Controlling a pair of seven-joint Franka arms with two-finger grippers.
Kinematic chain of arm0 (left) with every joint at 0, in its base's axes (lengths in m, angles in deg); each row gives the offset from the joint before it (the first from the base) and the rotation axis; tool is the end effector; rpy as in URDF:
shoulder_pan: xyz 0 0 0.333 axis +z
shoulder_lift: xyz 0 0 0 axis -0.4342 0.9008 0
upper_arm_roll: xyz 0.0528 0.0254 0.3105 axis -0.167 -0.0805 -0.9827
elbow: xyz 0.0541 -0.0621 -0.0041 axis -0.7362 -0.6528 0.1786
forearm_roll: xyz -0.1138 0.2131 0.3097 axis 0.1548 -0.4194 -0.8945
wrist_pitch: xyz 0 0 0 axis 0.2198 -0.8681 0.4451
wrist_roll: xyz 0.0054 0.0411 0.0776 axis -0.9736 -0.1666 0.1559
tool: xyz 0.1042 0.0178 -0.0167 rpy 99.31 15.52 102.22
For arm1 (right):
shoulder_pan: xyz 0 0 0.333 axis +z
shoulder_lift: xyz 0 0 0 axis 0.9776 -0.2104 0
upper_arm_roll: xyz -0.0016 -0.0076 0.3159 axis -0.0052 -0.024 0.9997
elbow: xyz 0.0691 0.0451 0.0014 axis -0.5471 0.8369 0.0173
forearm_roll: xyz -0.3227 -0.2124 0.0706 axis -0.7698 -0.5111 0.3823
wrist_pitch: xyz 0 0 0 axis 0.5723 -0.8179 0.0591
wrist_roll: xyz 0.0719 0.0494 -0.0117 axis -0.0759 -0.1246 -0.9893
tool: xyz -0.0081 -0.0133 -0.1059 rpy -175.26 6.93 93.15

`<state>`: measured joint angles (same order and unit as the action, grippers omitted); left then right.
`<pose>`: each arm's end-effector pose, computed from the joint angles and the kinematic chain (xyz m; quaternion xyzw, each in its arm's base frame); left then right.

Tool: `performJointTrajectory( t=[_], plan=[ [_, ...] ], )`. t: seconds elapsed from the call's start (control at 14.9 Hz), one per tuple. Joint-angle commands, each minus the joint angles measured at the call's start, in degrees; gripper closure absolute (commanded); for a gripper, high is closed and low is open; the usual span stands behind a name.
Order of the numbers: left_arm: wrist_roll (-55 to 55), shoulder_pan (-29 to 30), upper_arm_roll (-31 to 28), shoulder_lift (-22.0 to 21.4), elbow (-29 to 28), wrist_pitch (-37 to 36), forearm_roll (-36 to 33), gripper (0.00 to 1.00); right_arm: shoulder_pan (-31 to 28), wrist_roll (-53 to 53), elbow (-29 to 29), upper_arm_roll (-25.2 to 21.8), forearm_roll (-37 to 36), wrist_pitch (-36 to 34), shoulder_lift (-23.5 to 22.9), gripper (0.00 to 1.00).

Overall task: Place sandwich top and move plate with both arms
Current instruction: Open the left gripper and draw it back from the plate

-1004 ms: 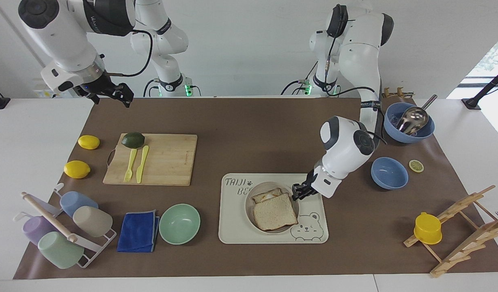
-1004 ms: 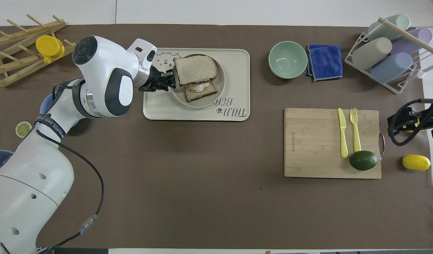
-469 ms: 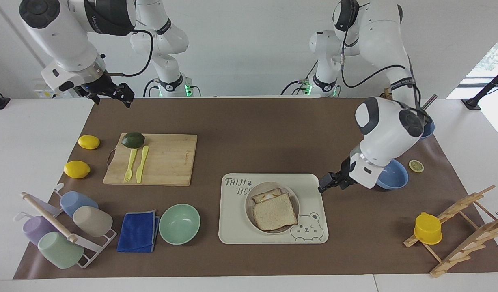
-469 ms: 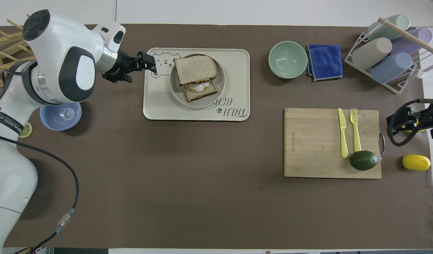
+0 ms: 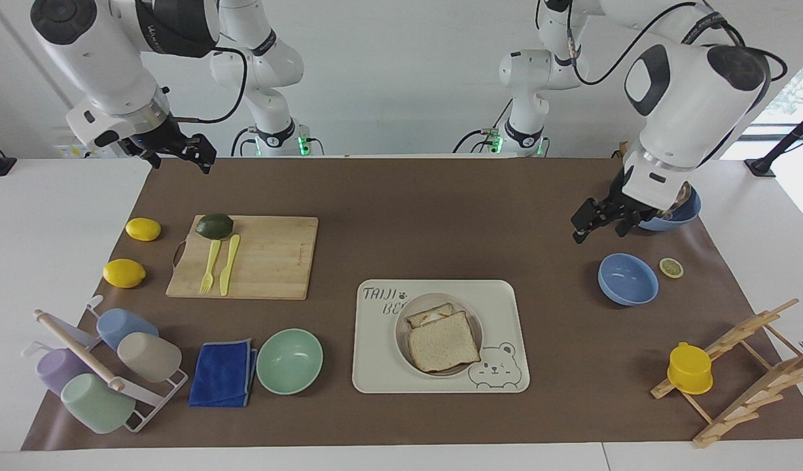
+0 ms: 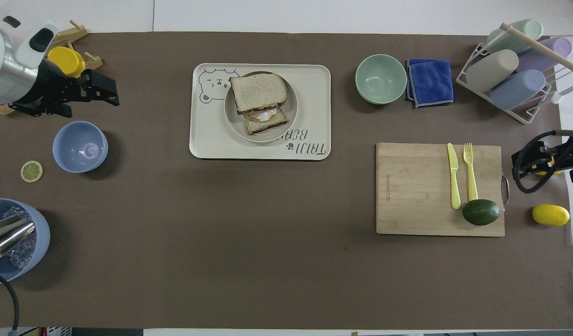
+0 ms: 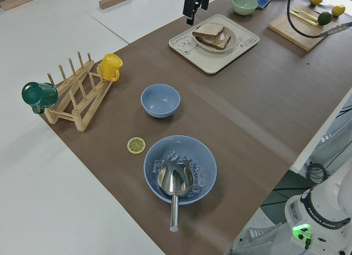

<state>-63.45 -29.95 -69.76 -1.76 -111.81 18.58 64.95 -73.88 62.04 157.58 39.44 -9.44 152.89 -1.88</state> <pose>0.6034 -0.0972 0.5909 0.9971 0.0609 0.0141 0.0444 0.5308 -0.0219 0.5959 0.9907 -0.0489 -0.1191 0.0440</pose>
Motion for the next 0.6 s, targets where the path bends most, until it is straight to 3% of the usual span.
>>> performJointTrajectory(
  t=[0.0,0.13,0.33,0.54],
  plan=[
    [-3.87,1.83,-0.02,-6.27,-2.19,-6.27,-1.02,0.00,-0.37,-1.21,0.18,0.24,1.18,0.84,0.64,0.00],
    [-6.86,2.19,-0.02,-11.02,-4.90,-10.32,-1.20,0.00,-0.45,-1.29,0.18,0.24,1.36,1.54,0.64,0.00],
    [-8.28,2.02,-0.10,-17.88,-13.32,-10.87,-1.72,0.00,-0.45,-1.29,0.18,0.24,1.10,1.37,0.73,0.00],
    [-8.28,1.84,-0.19,-17.55,-15.29,-7.18,-2.08,0.00,-0.46,-1.29,0.18,0.24,0.92,1.72,0.56,0.00]
  ],
)
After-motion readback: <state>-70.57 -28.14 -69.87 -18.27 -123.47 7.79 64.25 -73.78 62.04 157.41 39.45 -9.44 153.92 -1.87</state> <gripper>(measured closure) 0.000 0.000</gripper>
